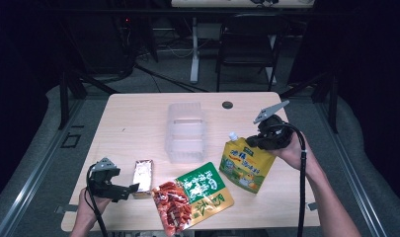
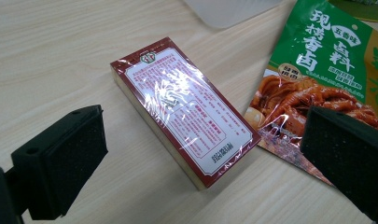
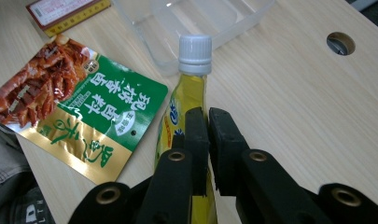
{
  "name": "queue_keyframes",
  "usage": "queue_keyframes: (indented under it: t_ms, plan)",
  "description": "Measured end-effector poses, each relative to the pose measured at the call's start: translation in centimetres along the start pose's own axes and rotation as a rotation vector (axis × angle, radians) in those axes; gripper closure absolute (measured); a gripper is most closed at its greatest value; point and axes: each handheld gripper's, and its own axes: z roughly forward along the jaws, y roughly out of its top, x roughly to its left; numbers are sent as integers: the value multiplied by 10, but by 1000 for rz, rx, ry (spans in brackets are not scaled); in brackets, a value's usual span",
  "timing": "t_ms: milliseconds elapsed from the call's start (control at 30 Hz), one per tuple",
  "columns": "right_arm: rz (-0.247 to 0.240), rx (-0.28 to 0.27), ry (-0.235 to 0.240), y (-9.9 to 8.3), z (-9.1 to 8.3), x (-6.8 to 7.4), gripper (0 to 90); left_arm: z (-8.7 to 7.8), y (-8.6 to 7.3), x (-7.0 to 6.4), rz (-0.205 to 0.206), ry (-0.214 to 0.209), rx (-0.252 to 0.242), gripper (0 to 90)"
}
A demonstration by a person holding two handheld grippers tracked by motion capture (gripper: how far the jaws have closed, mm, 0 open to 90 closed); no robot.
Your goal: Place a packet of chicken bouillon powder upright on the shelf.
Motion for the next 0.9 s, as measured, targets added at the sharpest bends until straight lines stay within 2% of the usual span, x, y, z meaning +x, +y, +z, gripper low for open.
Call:
queue_keyframes:
  t_ms: [167, 300, 433, 600, 900]
  plan:
    - [-20, 0, -11, 1, 1, 1, 900, 0, 0, -1, 3, -8, 1, 2]
    - [-54, 4, -6, 3, 1, 3, 900, -1, 2, -2, 28, -9, -3, 3]
    - [-82, -1, 5, 5, 1, 7, 900, -3, 5, -5, 31, -14, -13, 3]
    - [-126, -14, 8, 11, -3, 11, 900, -7, 13, -12, 34, -47, -48, 3]
    - [-169, -18, 34, 15, -5, 17, 900, -8, 29, -26, 79, -101, -73, 3]
